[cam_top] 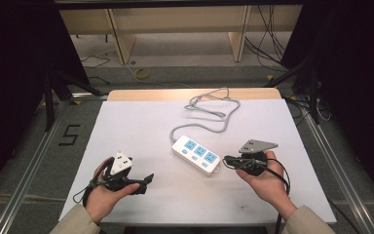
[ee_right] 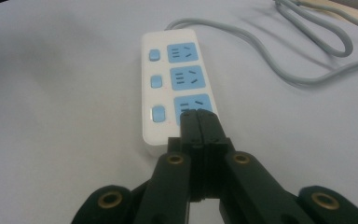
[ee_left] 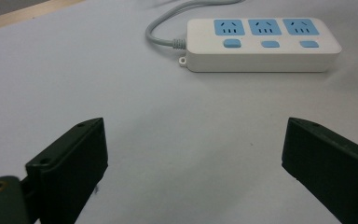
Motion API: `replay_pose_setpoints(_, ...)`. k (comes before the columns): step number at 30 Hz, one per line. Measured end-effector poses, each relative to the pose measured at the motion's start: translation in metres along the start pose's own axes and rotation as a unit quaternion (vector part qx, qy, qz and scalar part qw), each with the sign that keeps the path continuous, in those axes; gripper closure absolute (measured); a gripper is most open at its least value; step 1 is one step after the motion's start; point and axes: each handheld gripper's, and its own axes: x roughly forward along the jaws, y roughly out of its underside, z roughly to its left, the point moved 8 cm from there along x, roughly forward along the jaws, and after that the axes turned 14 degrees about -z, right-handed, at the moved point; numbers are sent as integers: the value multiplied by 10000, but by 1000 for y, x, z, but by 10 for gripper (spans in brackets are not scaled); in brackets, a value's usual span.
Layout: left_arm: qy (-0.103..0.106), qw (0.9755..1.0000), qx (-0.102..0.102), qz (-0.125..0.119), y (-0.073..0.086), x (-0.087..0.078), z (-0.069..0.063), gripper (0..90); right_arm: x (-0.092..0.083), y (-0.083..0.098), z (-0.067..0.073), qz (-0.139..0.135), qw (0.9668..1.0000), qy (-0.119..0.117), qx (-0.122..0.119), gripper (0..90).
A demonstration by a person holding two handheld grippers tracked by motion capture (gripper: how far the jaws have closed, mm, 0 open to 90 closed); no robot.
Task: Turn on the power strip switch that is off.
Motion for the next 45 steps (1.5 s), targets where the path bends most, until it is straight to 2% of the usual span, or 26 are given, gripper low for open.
replay_pose_setpoints(11,10,10000,-9,45,2,0,1,65,16,-5,8,125,9998,-109,-56,900)
replay_pose_setpoints(22,8,10000,9,58,2,1,1,69,28,-12,14,124,9997,-190,-78,900)
replay_pose_setpoints(45,-6,10000,24,39,1,0,1,71,49,-20,17,247,9993,-259,-55,900)
